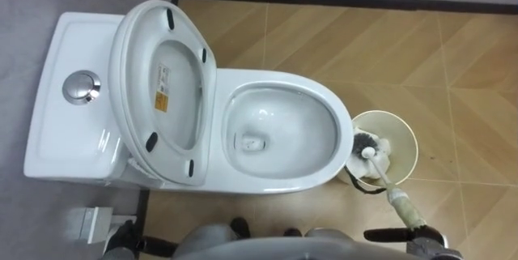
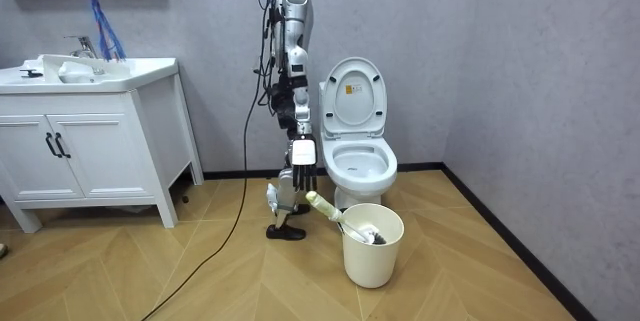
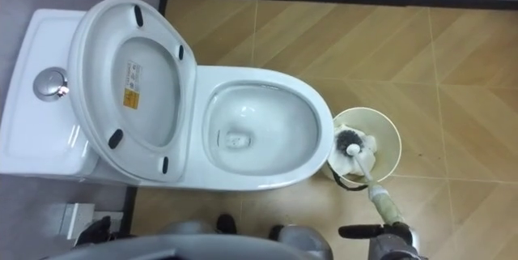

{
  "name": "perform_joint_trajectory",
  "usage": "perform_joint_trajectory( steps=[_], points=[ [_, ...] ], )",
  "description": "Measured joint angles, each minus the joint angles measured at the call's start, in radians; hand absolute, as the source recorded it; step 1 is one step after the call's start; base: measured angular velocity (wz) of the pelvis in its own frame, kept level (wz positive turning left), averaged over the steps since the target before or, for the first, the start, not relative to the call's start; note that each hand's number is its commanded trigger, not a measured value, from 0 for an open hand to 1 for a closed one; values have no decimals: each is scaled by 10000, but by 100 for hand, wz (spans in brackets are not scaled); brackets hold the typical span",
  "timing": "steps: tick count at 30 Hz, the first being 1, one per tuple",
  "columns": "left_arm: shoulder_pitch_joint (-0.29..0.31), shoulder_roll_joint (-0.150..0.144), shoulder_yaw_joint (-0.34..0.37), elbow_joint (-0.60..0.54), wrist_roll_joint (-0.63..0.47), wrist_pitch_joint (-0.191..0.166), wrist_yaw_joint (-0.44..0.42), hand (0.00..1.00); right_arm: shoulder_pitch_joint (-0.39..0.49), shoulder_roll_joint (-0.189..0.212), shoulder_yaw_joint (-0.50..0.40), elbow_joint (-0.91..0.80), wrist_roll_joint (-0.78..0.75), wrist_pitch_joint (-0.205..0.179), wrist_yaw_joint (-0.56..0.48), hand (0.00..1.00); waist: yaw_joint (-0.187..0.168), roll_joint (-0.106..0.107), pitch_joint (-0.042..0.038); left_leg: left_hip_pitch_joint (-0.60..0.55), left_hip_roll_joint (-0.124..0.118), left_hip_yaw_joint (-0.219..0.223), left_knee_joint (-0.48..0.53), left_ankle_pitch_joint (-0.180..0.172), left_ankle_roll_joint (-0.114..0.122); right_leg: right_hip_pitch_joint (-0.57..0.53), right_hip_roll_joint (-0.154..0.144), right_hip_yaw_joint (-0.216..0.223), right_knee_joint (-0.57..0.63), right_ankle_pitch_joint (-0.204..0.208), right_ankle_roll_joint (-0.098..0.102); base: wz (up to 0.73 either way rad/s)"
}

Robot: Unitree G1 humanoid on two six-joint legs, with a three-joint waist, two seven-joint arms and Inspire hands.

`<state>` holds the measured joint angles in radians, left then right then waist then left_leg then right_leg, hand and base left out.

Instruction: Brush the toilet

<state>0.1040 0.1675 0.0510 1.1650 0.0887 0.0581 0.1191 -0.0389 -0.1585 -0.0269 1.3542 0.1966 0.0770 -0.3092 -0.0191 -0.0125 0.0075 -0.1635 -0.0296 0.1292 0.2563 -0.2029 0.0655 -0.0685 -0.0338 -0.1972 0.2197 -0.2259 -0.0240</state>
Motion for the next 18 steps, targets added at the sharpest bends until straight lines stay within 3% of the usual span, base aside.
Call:
perform_joint_trajectory(
  steps=[9, 18],
  points=[
    [107, 46, -15, -64, 22, -233, 81, 0, 314, -29, 39, -16, 161, -257, 50, 0, 11, 18, 22, 637, -10, 67, -339, 0, -3, 480, 9, 66, -64, 0, 1, -3],
    [430, 17, 41, -57, 6, -202, 314, 0, 1152, -17, 48, -242, 333, -433, 293, 0, -11, 141, -27, 985, -16, 93, -555, 46, -72, 745, 35, 97, -221, 10, 18, 0]
  ],
)
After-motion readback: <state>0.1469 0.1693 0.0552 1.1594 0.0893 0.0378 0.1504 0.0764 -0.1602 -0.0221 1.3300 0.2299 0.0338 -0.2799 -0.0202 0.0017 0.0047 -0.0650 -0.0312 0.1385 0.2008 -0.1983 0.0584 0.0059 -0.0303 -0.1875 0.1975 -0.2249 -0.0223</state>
